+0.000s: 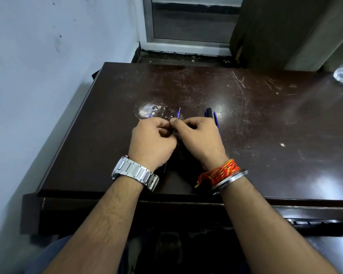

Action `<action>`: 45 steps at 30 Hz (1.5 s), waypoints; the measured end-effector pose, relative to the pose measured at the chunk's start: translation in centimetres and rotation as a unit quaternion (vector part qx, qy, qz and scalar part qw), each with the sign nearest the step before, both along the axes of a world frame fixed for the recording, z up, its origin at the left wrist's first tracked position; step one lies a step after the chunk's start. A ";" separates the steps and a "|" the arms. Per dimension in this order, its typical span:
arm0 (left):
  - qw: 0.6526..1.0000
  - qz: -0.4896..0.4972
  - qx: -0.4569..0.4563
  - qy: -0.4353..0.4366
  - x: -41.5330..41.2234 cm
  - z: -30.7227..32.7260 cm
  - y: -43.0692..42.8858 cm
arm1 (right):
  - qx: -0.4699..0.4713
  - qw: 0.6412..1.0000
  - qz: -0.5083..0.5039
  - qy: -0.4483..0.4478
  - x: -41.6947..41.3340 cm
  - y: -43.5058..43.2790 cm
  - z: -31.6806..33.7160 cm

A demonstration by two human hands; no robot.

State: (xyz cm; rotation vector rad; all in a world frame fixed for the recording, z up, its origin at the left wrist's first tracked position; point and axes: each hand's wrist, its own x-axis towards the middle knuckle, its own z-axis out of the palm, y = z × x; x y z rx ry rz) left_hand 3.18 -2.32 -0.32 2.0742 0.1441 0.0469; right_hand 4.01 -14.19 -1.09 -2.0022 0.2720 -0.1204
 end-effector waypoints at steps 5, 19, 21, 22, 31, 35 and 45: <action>1.000 -0.014 -0.010 -0.006 -0.1 -0.1 -0.1 | 0.051 0.999 -0.010 -0.004 0.5 -0.1 -0.6; 0.998 0.052 0.039 0.002 0.3 0.5 0.3 | 0.203 0.973 -0.075 -0.076 1.2 -1.2 -0.9; 0.999 0.023 0.040 -0.017 0.0 0.7 -0.1 | 0.174 0.982 -0.042 -0.055 1.0 -0.7 -1.1; 0.999 0.001 0.044 -0.021 -0.2 0.8 -0.3 | 0.167 0.984 -0.031 -0.053 1.0 -0.5 -1.2; 0.997 -0.005 0.081 -0.009 0.1 0.5 0.1 | 0.172 0.985 -0.001 -0.030 0.7 -0.1 -1.3; 0.992 0.023 0.123 0.026 0.5 0.5 0.8 | 0.085 0.996 0.005 -0.028 0.7 0.2 -1.5; 0.974 0.057 0.205 0.082 1.0 0.1 2.1 | 0.082 0.996 -0.019 -0.038 0.8 0.1 -1.8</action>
